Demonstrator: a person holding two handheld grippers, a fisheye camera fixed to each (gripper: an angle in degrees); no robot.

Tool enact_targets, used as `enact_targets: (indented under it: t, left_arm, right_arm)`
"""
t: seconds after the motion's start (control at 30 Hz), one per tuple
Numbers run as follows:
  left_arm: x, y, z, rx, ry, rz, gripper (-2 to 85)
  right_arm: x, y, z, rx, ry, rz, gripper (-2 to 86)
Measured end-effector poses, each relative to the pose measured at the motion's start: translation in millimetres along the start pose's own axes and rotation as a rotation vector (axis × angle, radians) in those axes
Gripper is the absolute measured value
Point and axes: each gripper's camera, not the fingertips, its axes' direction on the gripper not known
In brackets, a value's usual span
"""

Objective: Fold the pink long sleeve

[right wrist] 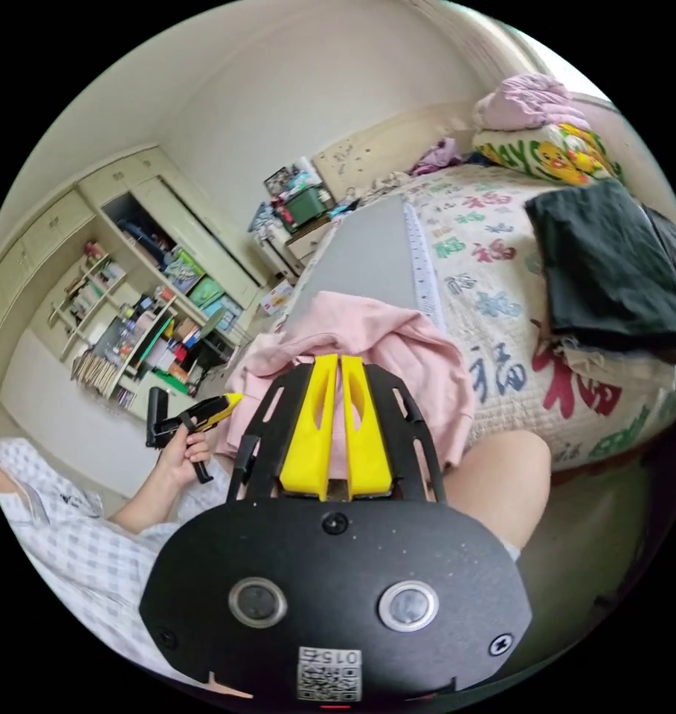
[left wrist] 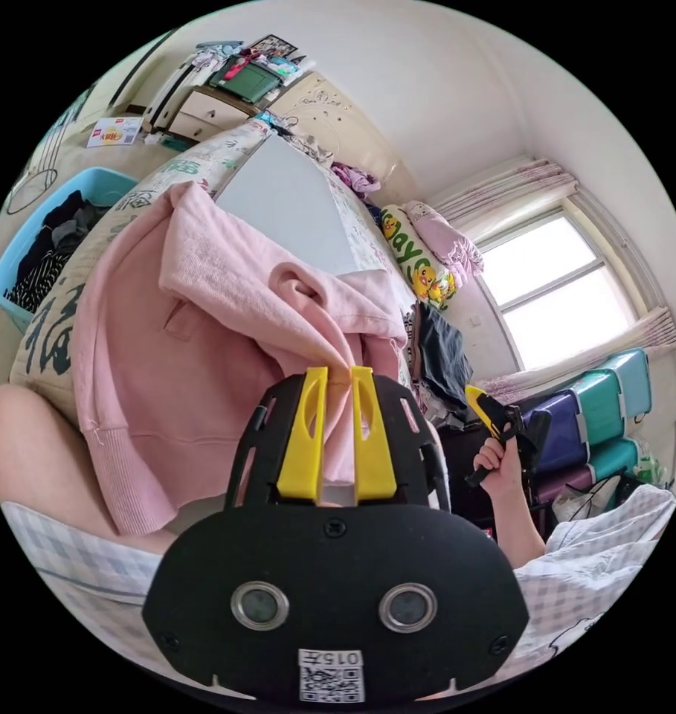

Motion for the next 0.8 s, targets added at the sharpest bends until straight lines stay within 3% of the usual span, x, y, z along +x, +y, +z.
enact_targets:
  t: [0.2, 0.33, 0.5, 0.6, 0.73, 0.8]
  left_arm:
    - [-30, 7, 16, 0.005, 0.08, -0.15, 8.1]
    - [-39, 20, 8, 0.07, 0.018, -0.206, 8.5]
    - [-40, 19, 27, -0.003, -0.074, -0.196, 10.5]
    - [-46, 15, 41, -0.005, -0.022, -0.209, 9.8]
    - [-44, 2, 61, -0.055, 0.099, -0.156, 11.4]
    - [-40, -3, 64, -0.063, 0.068, -0.128, 10.8]
  right_arm:
    - [-74, -30, 79, -0.251, -0.252, -0.17, 11.2]
    - [-121, -30, 146, -0.421, -0.212, -0.221, 13.4]
    - [-152, -20, 196, -0.532, -0.058, -0.297, 14.0]
    - [-148, -19, 201, -0.53, -0.073, -0.283, 12.7]
    - [-120, -33, 179, -0.522, -0.172, -0.192, 4.8]
    - [-105, -39, 161, -0.496, -0.231, -0.135, 1.4]
